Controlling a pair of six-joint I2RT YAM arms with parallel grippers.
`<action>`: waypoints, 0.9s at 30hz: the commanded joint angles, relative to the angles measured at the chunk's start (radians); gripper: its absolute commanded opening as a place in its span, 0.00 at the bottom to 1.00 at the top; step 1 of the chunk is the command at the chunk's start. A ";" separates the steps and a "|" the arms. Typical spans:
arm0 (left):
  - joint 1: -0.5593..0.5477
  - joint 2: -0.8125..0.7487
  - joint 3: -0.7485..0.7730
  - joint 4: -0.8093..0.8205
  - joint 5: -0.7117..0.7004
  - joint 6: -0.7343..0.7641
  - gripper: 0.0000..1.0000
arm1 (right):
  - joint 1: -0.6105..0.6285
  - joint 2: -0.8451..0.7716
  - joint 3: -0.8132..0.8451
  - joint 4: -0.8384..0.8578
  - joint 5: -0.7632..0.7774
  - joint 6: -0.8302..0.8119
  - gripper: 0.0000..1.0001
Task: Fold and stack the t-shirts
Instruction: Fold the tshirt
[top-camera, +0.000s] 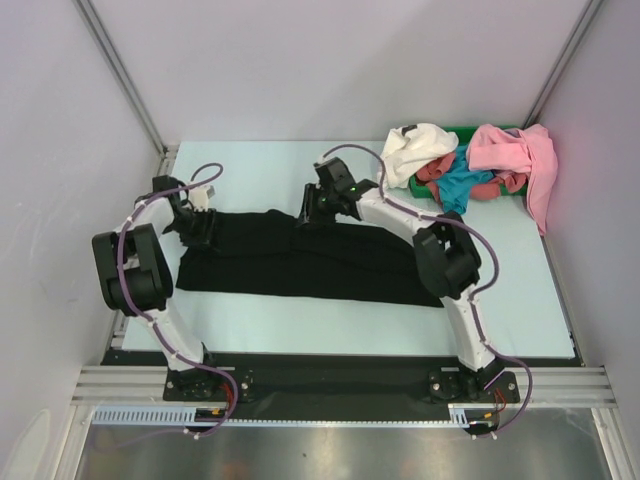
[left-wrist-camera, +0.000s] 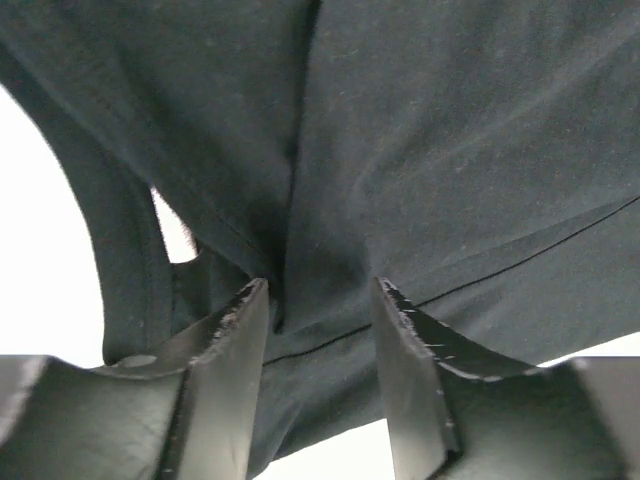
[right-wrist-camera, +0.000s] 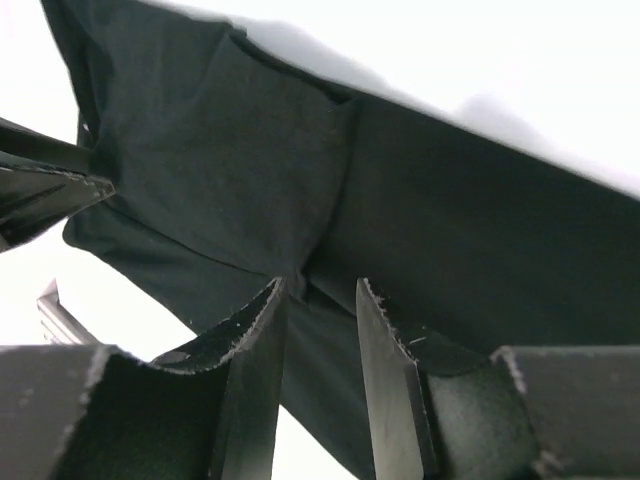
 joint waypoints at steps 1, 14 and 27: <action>-0.023 0.000 0.005 0.007 0.034 0.033 0.44 | 0.030 0.066 0.094 -0.016 -0.105 0.054 0.39; -0.023 -0.062 -0.017 -0.028 0.040 0.088 0.11 | 0.053 0.184 0.130 -0.044 -0.197 0.092 0.33; 0.014 -0.103 0.006 -0.094 0.075 0.151 0.00 | 0.054 0.136 0.092 -0.045 -0.192 0.084 0.00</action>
